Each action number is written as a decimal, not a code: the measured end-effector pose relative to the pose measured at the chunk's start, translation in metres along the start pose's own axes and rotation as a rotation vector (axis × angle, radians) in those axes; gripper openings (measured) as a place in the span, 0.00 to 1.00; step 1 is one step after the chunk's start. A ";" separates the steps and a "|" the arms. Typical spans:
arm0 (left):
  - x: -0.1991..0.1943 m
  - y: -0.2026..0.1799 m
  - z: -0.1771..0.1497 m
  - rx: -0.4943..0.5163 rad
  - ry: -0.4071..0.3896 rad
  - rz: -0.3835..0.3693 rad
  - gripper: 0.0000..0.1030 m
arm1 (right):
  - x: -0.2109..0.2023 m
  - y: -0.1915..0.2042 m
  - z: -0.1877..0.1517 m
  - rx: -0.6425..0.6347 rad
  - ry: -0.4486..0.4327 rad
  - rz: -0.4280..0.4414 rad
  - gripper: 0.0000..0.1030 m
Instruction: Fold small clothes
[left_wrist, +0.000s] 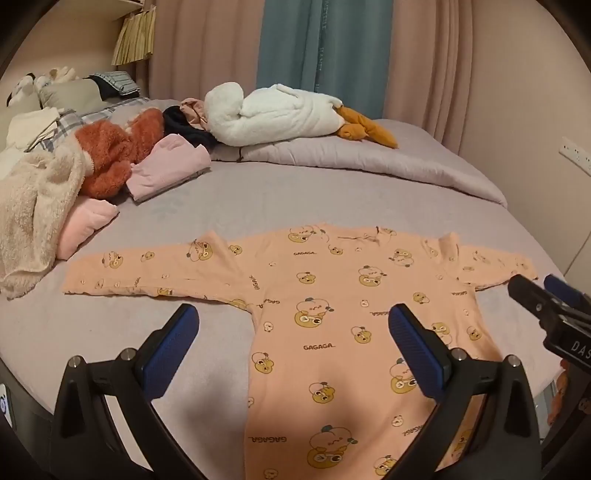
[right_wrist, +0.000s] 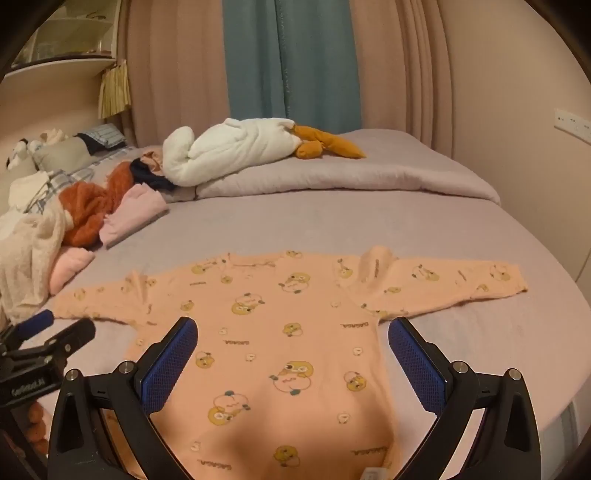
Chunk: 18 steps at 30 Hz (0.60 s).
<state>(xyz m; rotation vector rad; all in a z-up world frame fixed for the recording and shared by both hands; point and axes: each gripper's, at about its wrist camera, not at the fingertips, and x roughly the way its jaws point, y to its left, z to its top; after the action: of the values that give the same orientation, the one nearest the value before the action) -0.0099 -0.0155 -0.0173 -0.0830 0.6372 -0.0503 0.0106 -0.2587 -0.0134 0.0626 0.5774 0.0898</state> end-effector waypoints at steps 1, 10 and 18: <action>-0.001 0.000 0.000 -0.008 0.006 -0.009 1.00 | 0.000 -0.001 0.000 0.011 0.002 0.007 0.99; 0.006 0.004 -0.008 -0.028 0.045 -0.007 1.00 | 0.001 0.000 -0.004 0.025 0.025 -0.005 0.99; 0.007 0.008 -0.011 -0.054 0.063 0.018 1.00 | 0.001 -0.002 -0.005 0.036 0.032 0.016 0.99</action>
<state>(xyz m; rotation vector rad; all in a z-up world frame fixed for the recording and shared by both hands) -0.0106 -0.0084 -0.0314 -0.1280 0.7025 -0.0185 0.0087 -0.2603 -0.0180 0.1011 0.6102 0.0960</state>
